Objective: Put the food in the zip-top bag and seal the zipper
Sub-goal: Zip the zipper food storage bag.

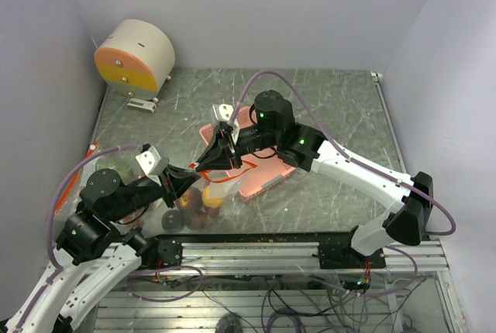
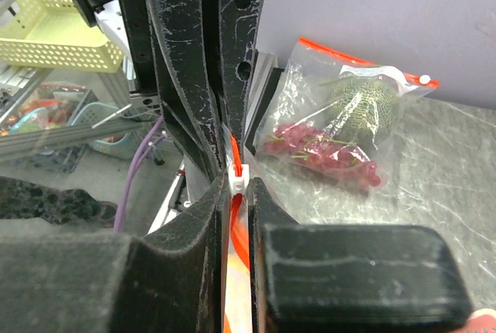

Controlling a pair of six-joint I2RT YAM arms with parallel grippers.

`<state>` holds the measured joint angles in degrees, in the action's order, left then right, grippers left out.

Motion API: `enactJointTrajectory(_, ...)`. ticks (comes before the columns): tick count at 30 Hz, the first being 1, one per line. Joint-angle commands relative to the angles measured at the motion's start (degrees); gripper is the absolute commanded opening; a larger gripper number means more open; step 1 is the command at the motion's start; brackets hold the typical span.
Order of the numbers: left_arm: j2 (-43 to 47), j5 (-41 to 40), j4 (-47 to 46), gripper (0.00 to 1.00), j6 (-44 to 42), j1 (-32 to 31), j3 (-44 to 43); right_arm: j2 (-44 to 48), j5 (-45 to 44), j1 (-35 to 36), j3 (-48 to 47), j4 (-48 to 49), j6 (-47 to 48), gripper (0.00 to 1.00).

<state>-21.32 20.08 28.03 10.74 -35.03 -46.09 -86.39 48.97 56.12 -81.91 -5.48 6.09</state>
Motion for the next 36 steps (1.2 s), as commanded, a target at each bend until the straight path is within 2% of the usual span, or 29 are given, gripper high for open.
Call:
enactJointTrajectory(1, 1.1, -0.6, -3.4, 0.07, -0.5, 0.0, -2.5, 1.4, 1.2, -2.5, 0.0, 1.5, -3.1, 0.01)
enactJointTrajectory(5, 0.7, -0.5, -5.0, 0.07, -0.4, 0.0, -0.8, 0.0, 7.1, -2.5, -4.1, 1.8, -5.9, 0.0)
enactJointTrajectory(9, -0.8, -0.1, -4.7, 0.17, -1.9, 0.0, -1.3, -1.0, 9.7, -2.5, -5.4, 1.9, -7.3, 0.0)
enactJointTrajectory(14, -2.9, 1.7, -5.8, 0.22, -3.0, 0.0, -1.3, -1.5, 13.0, -2.3, -5.6, 1.5, -8.2, 0.01)
enactJointTrajectory(18, -5.6, 2.3, -6.4, 0.31, -3.6, 0.0, -2.7, -1.1, 12.7, -2.3, -4.9, 0.1, -7.3, 0.01)
enactJointTrajectory(19, -6.2, 2.5, -6.3, 0.3, -3.9, 0.0, -3.2, -0.9, 12.4, -2.3, -4.6, 0.1, -7.2, 0.01)
enactJointTrajectory(24, -7.9, 5.2, -5.4, 0.07, -5.5, 0.0, -5.3, -1.2, 10.9, -2.3, -4.8, -2.1, -5.7, 0.01)
enactJointTrajectory(28, -8.4, 7.2, -3.5, 0.07, -6.6, 0.0, -6.8, -1.7, 7.8, -2.3, -5.5, -5.1, -3.6, 0.01)
enactJointTrajectory(33, -6.7, 8.7, -1.5, 0.07, -7.0, 0.0, -7.9, -1.6, -1.3, -2.7, -6.8, -10.8, 0.8, 0.01)
enactJointTrajectory(36, -6.0, 7.6, -0.1, 0.07, -6.9, 0.0, -8.1, -1.7, -3.9, -2.9, -8.1, -13.0, 2.4, 0.01)
